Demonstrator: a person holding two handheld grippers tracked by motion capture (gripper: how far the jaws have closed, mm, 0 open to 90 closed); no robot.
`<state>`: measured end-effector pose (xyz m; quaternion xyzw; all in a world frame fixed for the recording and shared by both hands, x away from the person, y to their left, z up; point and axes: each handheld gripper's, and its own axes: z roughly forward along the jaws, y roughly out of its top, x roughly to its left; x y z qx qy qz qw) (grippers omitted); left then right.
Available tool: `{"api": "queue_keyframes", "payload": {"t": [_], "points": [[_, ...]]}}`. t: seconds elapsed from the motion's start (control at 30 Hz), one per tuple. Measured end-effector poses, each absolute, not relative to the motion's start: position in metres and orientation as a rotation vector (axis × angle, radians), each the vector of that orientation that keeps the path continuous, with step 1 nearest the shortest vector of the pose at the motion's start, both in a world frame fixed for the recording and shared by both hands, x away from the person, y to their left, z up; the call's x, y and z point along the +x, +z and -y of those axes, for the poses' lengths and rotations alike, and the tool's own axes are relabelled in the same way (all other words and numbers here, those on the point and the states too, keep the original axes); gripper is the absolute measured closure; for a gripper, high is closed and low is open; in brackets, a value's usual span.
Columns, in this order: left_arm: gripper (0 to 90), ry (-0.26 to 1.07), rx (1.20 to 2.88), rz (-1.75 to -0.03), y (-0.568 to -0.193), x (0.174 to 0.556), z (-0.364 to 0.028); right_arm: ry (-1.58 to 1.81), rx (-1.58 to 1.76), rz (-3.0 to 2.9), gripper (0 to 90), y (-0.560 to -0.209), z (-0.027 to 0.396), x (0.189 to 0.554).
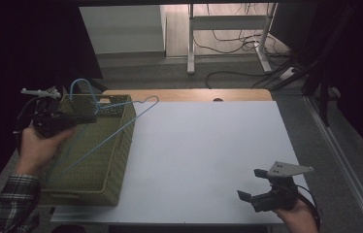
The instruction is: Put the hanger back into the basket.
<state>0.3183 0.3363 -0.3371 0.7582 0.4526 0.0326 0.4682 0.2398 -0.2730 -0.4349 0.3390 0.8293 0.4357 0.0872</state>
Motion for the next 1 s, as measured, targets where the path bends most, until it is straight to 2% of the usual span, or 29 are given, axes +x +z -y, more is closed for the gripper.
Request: {"api": "queue_keyframes", "payload": {"t": [0.37,0.57,1.0], "points": [[87.3,0.148,1.752,-1.232,-0.351,0.304,-0.402,1.277,1.051,-2.447,2.6,-0.441,0.285,0.232],[87.4,0.17,1.731,-1.256,-0.359,0.301,-0.423,1.258,1.054,-2.463,2.6,-0.444,0.284,0.232],[87.3,0.155,1.737,-1.211,-0.396,0.322,-0.431,1.23,1.046,-2.493,2.8,-0.449,0.283,0.233]]}}
